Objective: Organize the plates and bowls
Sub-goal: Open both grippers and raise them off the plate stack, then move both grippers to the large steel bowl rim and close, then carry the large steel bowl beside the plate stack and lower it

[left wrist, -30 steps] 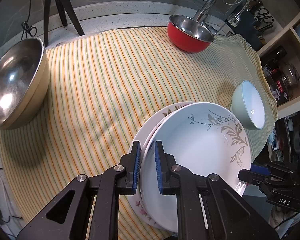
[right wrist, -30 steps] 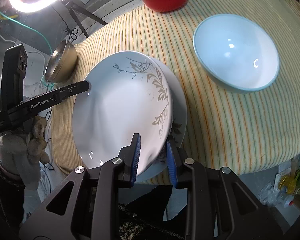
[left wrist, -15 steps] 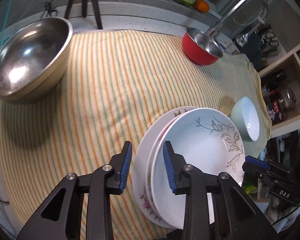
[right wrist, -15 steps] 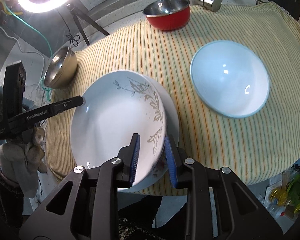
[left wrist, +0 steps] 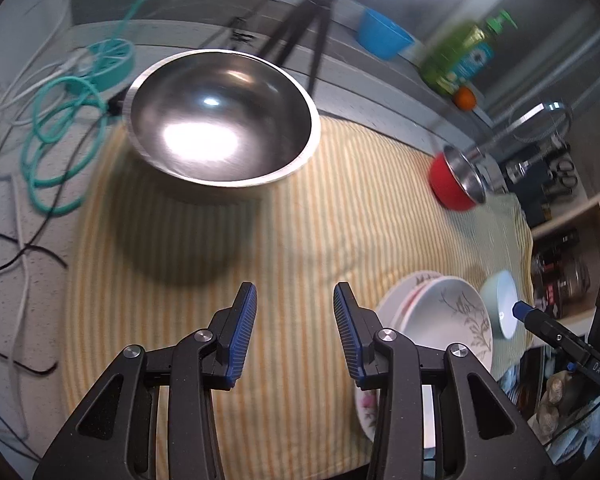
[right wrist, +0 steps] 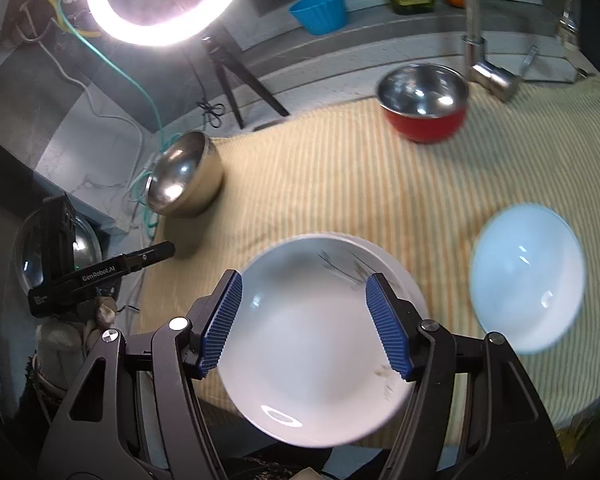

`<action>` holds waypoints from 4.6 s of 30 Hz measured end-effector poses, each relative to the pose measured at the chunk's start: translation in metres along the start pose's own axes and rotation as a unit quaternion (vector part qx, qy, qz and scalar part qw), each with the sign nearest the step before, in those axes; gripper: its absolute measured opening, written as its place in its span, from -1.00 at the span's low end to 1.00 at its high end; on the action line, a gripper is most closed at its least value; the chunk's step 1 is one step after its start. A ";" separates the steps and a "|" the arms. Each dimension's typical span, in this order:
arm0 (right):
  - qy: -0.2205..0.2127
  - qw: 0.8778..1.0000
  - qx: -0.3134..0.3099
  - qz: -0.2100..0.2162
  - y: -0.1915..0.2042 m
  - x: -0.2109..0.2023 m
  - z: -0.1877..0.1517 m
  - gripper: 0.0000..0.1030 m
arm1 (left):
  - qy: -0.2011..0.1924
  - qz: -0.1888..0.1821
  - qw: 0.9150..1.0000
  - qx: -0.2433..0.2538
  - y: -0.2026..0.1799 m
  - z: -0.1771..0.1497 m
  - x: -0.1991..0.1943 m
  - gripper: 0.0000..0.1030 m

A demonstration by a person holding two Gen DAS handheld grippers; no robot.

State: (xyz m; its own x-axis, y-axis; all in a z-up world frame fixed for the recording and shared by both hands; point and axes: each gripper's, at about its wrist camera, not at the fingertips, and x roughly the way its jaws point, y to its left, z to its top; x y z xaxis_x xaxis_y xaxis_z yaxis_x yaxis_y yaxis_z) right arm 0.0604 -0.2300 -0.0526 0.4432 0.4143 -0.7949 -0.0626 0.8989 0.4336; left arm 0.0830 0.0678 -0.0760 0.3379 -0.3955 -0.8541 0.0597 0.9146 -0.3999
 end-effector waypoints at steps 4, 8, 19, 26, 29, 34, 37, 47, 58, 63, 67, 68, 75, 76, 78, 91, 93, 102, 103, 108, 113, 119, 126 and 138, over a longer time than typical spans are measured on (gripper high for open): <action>0.004 1.000 -0.013 0.024 0.019 0.016 0.020 0.31 | -0.020 0.011 0.999 -0.024 0.028 0.011 -0.013 -0.26; 0.009 0.999 -0.023 0.044 0.037 0.034 0.036 0.31 | -0.037 0.017 0.998 -0.045 0.053 0.027 -0.022 -0.26; 0.044 0.995 -0.012 0.088 0.072 0.100 0.078 0.31 | -0.048 -0.011 0.994 -0.093 0.099 0.064 -0.025 -0.26; 0.058 0.993 0.003 0.100 0.084 0.134 0.099 0.31 | -0.044 -0.013 0.994 -0.098 0.111 0.084 -0.009 -0.26; 0.068 0.993 0.007 0.098 0.087 0.149 0.104 0.30 | -0.043 -0.016 0.994 -0.102 0.114 0.088 -0.005 -0.26; 0.076 0.993 0.009 0.092 0.093 0.167 0.109 0.19 | -0.034 -0.017 0.994 -0.102 0.116 0.093 0.002 -0.26; 0.084 0.993 0.005 0.085 0.097 0.176 0.110 0.04 | -0.031 -0.019 0.994 -0.104 0.118 0.094 0.005 -0.26; 0.098 0.994 -0.004 0.052 0.104 0.199 0.113 -0.35 | -0.030 -0.023 0.995 -0.096 0.114 0.098 0.012 -0.47; 0.099 0.995 -0.004 0.034 0.101 0.204 0.113 -0.72 | -0.029 -0.018 0.996 -0.083 0.107 0.100 0.017 -0.64; 0.099 0.995 -0.013 0.028 0.106 0.202 0.110 -0.72 | -0.030 -0.011 0.996 -0.082 0.104 0.098 0.015 -0.64; 0.104 0.994 -0.012 0.032 0.108 0.198 0.104 -0.72 | -0.030 -0.013 0.996 -0.083 0.104 0.090 0.009 -0.64; 0.105 0.994 -0.012 0.033 0.109 0.197 0.102 -0.72 | -0.030 -0.013 0.996 -0.083 0.105 0.087 0.007 -0.64; 0.114 0.992 -0.025 0.038 0.121 0.186 0.082 -0.72 | -0.035 -0.005 0.996 -0.083 0.108 0.066 -0.009 -0.64; 0.115 0.992 -0.026 0.040 0.123 0.184 0.079 -0.72 | -0.035 -0.006 0.996 -0.086 0.109 0.063 -0.011 -0.64; 0.116 0.992 -0.030 0.043 0.127 0.180 0.073 -0.72 | -0.038 -0.007 0.995 -0.089 0.111 0.056 -0.016 -0.64; 0.120 0.991 -0.037 0.055 0.129 0.145 0.030 -0.71 | -0.042 -0.007 0.995 -0.092 0.104 0.006 -0.042 -0.64; 0.120 0.990 -0.042 0.054 0.127 0.139 0.022 -0.71 | -0.041 -0.008 0.995 -0.091 0.101 -0.002 -0.045 -0.64; 0.128 0.989 -0.040 0.057 0.112 0.117 -0.008 -0.70 | -0.034 -0.013 0.995 -0.092 0.084 -0.033 -0.049 -0.64; 0.128 0.989 -0.039 0.058 0.111 0.115 -0.011 -0.70 | -0.033 -0.012 0.995 -0.091 0.082 -0.036 -0.049 -0.64; 0.132 0.989 -0.035 0.060 0.102 0.106 -0.023 -0.70 | -0.027 -0.015 0.995 -0.092 0.074 -0.051 -0.050 -0.64; 0.136 0.988 -0.033 0.059 0.096 0.102 -0.033 -0.70 | -0.021 -0.018 0.995 -0.091 0.070 -0.060 -0.050 -0.64; 0.138 0.988 -0.024 0.059 0.090 0.102 -0.040 -0.70 | -0.013 -0.017 0.996 -0.087 0.067 -0.066 -0.047 -0.64; 0.140 0.988 -0.027 0.058 0.089 0.101 -0.045 -0.70 | -0.008 -0.016 0.996 -0.089 0.067 -0.070 -0.043 -0.64; 0.145 0.987 -0.037 0.060 0.091 0.104 -0.046 -0.70 | -0.002 -0.015 0.995 -0.094 0.069 -0.071 -0.042 -0.64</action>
State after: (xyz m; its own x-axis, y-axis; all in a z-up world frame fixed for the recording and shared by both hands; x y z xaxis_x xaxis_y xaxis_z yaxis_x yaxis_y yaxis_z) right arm 0.0595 -0.0986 -0.1151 0.1545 0.5320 -0.8326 -0.1698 0.8444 0.5080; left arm 0.0065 0.1414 -0.0913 0.3419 -0.4224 -0.8394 -0.1059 0.8703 -0.4811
